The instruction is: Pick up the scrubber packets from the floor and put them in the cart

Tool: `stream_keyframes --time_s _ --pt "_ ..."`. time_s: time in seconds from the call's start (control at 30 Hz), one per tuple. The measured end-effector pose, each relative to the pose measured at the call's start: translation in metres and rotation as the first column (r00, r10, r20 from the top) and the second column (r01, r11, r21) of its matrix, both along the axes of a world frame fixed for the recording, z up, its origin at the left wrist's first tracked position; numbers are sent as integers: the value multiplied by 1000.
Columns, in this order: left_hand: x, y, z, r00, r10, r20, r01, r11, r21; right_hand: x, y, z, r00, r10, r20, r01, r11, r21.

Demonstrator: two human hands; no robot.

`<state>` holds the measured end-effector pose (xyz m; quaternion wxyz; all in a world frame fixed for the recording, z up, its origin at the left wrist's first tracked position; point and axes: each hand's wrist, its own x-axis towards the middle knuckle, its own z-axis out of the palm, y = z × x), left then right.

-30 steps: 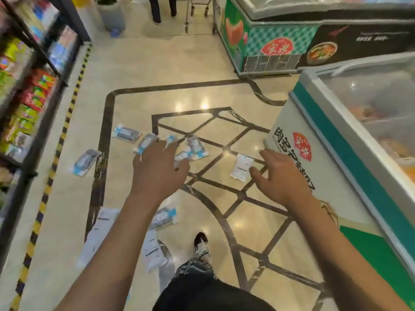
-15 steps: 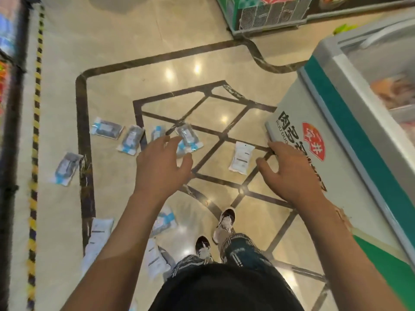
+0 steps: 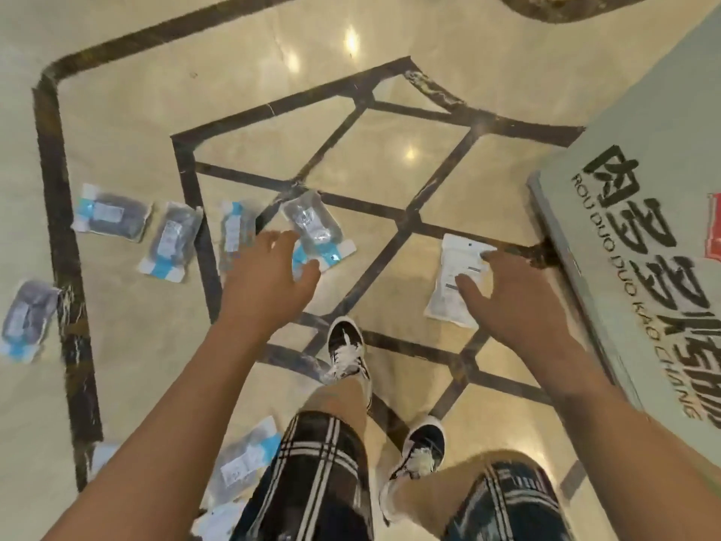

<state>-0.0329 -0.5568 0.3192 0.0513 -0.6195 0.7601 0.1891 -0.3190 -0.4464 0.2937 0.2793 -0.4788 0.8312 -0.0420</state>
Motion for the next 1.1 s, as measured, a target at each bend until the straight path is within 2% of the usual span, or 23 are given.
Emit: stream_keyframes --time_s 0.17,0.23,0.33,0.4,0.47,0.53,0.6,0.7,0.8,0.83,0.9,0.97,1.03,1.1 --pt "0 -81 -236 998 31 57 -37 993 108 -7 -59 -244 998 -60 -37 65 986 154" --pt "0 -102 -312 994 72 84 -86 980 179 -14 -71 -328 989 -142 -35 146 956 254" --pt "-4 -129 -408 995 66 81 -79 982 170 -20 -82 -422 966 -254 -38 254 919 303" --pt "-8 -140 -459 996 31 85 -46 984 169 -16 -88 -459 962 -270 -46 272 916 295" --pt "-14 -141 -495 986 -36 161 5 983 186 -7 -93 -479 962 -247 -115 269 927 262" --pt "-21 -137 -515 972 -51 228 9 984 179 5 -97 -488 969 -152 -195 193 959 210" --pt "-26 -127 -519 982 -60 178 21 977 214 12 -99 -493 968 -39 -247 84 981 176" --pt "-14 -107 -510 976 -201 84 180 962 204 8 -100 -488 947 94 -308 -62 992 112" --pt "23 -89 -502 909 -416 -39 418 901 118 1 -101 -480 944 111 -311 -96 993 62" --pt "33 -87 -503 880 -474 -33 475 877 77 -2 -103 -477 950 94 -298 -87 996 37" --pt "41 -89 -497 872 -484 67 478 874 90 -6 -112 -467 972 42 -233 -54 998 -44" --pt "36 -90 -496 914 -393 100 383 918 105 -9 -126 -454 995 -31 -97 15 987 -163" --pt "26 -89 -498 913 -383 140 368 922 123 -11 -142 -437 991 -95 99 117 961 -252" --pt "23 -93 -501 895 -425 136 407 902 141 -12 -157 -422 927 -167 336 266 923 -277"
